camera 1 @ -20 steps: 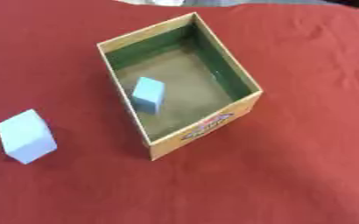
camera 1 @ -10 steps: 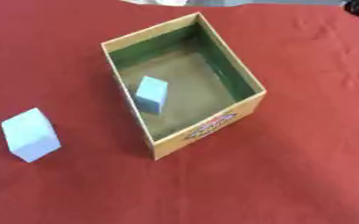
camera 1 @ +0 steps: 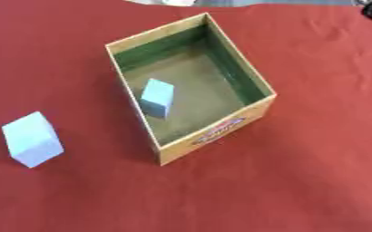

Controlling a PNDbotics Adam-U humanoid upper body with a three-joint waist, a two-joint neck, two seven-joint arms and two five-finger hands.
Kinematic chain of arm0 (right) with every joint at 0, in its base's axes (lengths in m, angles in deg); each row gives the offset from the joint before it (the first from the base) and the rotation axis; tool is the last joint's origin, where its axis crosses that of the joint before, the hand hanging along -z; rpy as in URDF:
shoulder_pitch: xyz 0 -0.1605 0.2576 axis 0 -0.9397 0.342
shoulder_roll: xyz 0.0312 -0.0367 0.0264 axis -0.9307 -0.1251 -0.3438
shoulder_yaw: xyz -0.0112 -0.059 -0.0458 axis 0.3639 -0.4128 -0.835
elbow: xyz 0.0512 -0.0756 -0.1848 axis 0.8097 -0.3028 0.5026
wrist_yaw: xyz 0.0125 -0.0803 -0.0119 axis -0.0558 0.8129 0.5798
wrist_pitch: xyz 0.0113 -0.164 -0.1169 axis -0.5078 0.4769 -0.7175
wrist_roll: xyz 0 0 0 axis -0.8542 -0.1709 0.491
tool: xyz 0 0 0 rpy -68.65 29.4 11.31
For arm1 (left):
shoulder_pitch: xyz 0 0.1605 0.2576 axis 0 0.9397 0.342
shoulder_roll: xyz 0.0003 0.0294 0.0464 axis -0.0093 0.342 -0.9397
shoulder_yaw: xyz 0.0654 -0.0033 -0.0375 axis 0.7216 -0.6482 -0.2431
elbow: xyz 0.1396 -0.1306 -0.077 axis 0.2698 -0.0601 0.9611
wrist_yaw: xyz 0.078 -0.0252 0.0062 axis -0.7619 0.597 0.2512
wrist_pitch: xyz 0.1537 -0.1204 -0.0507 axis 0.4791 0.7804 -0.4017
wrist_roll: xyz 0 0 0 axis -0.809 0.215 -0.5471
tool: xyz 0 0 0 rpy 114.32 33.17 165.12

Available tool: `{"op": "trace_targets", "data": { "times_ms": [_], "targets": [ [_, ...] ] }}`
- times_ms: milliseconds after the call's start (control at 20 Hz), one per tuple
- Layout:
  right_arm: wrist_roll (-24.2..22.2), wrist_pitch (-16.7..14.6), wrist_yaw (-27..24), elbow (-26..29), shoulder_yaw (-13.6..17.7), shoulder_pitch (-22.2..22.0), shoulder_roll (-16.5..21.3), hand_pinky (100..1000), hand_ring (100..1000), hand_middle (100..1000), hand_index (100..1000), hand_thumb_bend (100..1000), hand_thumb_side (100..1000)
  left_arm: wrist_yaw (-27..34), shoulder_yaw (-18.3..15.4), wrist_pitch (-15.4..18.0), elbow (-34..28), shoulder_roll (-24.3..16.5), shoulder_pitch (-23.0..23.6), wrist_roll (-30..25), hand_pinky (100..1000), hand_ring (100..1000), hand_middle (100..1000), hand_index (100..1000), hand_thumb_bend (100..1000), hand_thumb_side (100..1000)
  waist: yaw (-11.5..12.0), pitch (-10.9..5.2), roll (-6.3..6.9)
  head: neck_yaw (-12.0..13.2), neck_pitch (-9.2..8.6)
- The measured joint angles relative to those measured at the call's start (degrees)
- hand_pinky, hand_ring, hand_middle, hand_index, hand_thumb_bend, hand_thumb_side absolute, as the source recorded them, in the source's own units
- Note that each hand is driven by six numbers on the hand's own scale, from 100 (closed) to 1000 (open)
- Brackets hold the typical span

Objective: Pick up objects on the table and place them in the box.

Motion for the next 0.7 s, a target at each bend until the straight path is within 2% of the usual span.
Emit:
{"op": "trace_targets", "data": {
  "times_ms": [150, 350, 450, 700],
  "targets": [
    [0.1, 0.1, 0.0, 0.0, 0.0, -0.3, 0.0, 843, 830, 713, 846, 100, 521, -1.3, 0.6, 3.0, 0.0, -0.3, -0.2, -0.4, 919, 897, 849, 918, 608, 406, 0.0, 0.0, 0.0, 0.1, 0.0],
    [0.2, 0.2, -0.1, 0.0, 0.0, -0.4, -0.1, 843, 829, 712, 846, 100, 524, -1.4, 1.4, 4.4, 0.0, -0.3, -1.3, -0.8, 914, 892, 848, 925, 608, 410, -0.1, 0.0, 0.0, 0.4, 0.0],
    [0.1, 0.4, -0.2, 0.0, 0.0, -0.4, -0.2, 843, 829, 712, 846, 100, 523, -1.1, 1.8, 4.6, 0.0, -0.3, -1.9, -0.9, 913, 887, 844, 922, 619, 436, -0.1, 0.0, 0.0, 0.5, 0.0],
    [-0.1, 0.6, -0.3, 0.0, -0.2, -0.4, -0.3, 844, 828, 711, 845, 100, 525, 0.8, 3.1, 4.1, 0.0, -0.3, -3.6, -1.4, 913, 885, 837, 913, 670, 575, -0.2, 0.0, -0.01, 0.3, -0.02]
  ]
}}
